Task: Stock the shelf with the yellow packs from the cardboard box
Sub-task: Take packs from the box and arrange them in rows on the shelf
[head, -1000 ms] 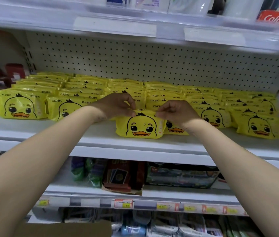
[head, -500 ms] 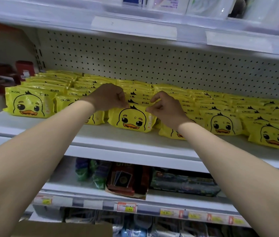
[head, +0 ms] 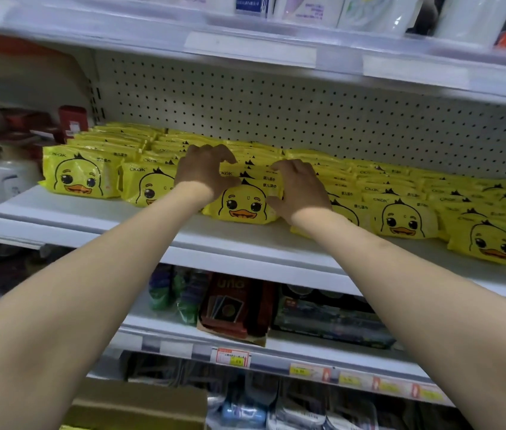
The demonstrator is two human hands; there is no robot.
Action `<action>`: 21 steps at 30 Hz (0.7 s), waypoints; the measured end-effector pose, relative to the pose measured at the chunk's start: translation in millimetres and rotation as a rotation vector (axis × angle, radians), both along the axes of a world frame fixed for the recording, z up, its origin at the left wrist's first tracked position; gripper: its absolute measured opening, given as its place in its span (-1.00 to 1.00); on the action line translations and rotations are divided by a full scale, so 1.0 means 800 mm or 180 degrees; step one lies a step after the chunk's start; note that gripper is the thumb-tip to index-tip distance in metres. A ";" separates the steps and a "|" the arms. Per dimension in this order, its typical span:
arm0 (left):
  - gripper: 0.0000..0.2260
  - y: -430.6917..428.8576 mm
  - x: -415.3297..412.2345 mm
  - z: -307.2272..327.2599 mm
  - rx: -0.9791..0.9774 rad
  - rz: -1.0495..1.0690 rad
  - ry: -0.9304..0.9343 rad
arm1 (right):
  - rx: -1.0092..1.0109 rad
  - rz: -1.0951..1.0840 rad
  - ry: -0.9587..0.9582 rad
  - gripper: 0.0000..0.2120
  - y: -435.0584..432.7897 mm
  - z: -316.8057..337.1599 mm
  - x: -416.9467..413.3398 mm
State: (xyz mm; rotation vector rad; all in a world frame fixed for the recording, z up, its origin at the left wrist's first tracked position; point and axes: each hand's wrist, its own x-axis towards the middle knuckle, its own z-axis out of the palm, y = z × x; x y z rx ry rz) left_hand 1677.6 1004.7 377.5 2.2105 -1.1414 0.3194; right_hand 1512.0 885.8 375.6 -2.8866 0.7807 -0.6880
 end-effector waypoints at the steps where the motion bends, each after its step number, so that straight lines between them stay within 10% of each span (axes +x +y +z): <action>1: -0.65 0.007 -0.006 0.000 0.0025 0.0056 0.0057 | 0.0019 -0.0010 0.0031 -0.43 0.003 0.004 -0.006; 21: -0.48 0.294 -0.224 -0.094 0.0918 0.0912 0.0873 | 0.0652 0.0962 0.0957 -0.40 0.214 -0.069 -0.169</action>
